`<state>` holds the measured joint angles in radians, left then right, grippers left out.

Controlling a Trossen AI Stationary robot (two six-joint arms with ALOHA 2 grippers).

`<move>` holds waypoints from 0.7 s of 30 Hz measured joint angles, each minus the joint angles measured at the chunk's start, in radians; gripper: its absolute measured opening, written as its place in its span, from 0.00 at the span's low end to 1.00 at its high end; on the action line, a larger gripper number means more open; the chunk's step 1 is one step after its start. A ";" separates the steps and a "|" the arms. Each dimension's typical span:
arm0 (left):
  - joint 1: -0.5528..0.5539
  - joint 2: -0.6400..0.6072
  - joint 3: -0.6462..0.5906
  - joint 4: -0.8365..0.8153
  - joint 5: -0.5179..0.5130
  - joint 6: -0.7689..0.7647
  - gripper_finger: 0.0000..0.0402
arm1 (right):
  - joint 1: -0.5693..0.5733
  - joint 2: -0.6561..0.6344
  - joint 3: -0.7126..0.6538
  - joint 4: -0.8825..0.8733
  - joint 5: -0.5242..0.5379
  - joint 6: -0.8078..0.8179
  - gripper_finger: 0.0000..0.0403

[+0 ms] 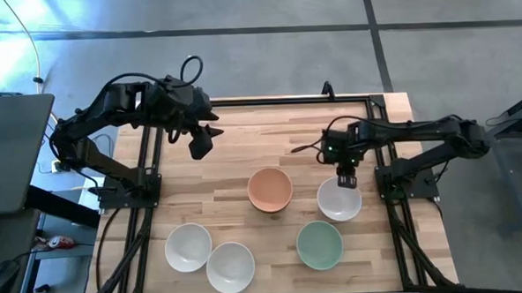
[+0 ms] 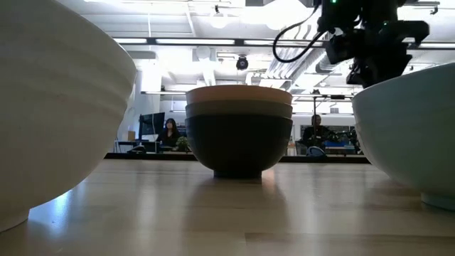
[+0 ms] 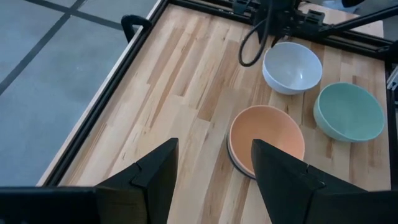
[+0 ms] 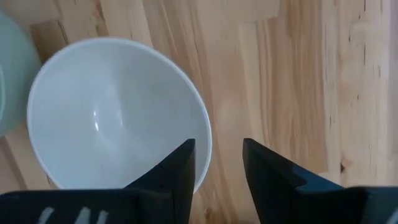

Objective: Nest bowls inside each other
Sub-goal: Stack the top white bowl on the orange bowl

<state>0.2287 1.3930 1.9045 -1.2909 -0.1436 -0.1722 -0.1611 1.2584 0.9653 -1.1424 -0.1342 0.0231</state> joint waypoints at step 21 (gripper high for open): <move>0.000 -0.032 0.000 -0.030 -0.008 0.004 0.48 | -0.042 0.133 0.000 0.018 -0.086 -0.111 0.31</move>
<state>0.2287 1.3608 1.9045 -1.3209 -0.1513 -0.1682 -0.2035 1.3918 0.9653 -1.1244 -0.2203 -0.0881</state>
